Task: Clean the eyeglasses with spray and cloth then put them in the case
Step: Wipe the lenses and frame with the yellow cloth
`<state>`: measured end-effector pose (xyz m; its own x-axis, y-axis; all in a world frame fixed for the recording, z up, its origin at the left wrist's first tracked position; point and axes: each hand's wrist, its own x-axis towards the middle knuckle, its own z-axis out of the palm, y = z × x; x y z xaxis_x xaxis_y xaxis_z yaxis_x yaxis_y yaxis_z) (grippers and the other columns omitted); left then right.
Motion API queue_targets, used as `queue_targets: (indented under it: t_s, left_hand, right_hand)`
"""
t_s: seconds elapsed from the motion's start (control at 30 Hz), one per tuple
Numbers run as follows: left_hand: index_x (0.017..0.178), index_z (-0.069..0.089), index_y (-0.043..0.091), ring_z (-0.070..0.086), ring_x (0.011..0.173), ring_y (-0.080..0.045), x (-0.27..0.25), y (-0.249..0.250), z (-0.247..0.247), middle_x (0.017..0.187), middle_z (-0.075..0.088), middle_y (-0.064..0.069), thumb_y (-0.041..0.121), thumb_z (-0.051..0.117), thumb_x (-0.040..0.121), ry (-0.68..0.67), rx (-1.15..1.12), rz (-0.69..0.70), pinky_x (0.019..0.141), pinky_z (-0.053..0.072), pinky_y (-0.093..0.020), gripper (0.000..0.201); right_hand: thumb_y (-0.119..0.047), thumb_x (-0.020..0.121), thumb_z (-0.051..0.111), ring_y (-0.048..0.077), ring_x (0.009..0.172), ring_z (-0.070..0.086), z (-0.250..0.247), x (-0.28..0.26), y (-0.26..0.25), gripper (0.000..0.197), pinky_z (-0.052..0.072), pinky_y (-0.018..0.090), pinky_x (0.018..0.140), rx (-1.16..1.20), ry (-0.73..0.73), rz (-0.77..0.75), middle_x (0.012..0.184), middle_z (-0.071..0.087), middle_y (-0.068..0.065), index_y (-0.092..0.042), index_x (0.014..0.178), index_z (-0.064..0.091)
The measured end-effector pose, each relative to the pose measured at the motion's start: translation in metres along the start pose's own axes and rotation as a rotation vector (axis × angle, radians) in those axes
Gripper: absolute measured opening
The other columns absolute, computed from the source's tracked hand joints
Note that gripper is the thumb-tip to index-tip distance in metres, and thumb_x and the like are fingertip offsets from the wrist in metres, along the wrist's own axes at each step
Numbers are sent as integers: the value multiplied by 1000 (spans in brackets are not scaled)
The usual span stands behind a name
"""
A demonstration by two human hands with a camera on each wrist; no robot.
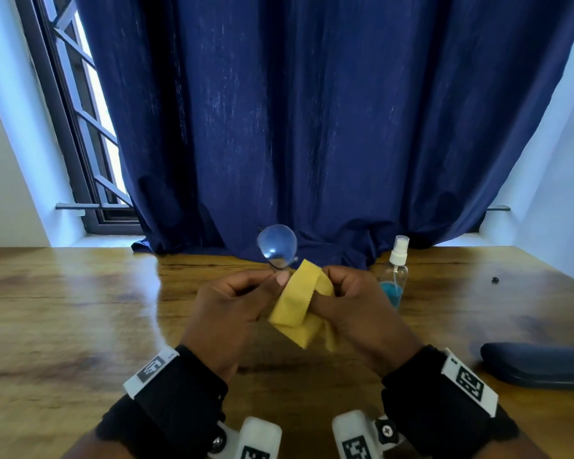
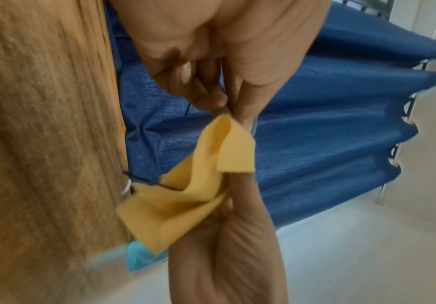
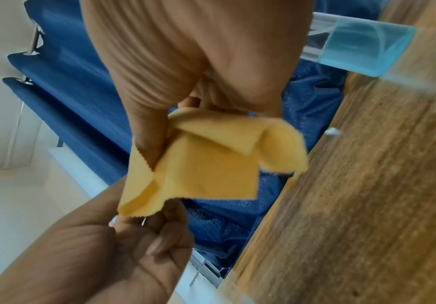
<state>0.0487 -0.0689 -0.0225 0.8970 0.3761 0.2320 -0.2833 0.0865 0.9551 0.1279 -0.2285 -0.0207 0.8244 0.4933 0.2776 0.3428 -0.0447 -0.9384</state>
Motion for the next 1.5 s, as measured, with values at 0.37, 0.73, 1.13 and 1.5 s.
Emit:
queue_targets:
  t_s: [0.37,0.73,1.13,1.5]
  left_hand:
    - [94,80,7,66,60,3,7,5,-6,83,81,-4,20,76,78,81,-11,73,52,46,-7,21]
    - [97,80,7,61,63,-2,2,1,-1,78,75,-1,34,76,72,-19,-44,-38,56,47,-17,37]
    - [93,79,7,60,69,-5,4,-4,-2,85,77,-7,29,74,80,-22,-80,-53,57,42,-18,26]
    - [104,79,19,59,76,-4,2,-2,-2,106,78,-8,40,77,71,-3,-100,-48,67,39,-28,40]
  right_hand:
    - [-18,92,70,15,90,76,-3,-3,-6,15,63,28,75,55,-88,-29,97,81,-1,-24,104,78]
    - [-31,76,80,24,87,76,8,-3,1,22,63,37,77,275,-13,55,92,80,9,-17,93,80]
    - [-30,77,74,25,89,76,7,0,4,26,61,35,78,395,-23,108,100,80,14,-13,96,82]
    - [-42,70,75,24,91,73,-2,-2,-4,39,59,39,80,284,-144,64,103,79,14,-18,101,81]
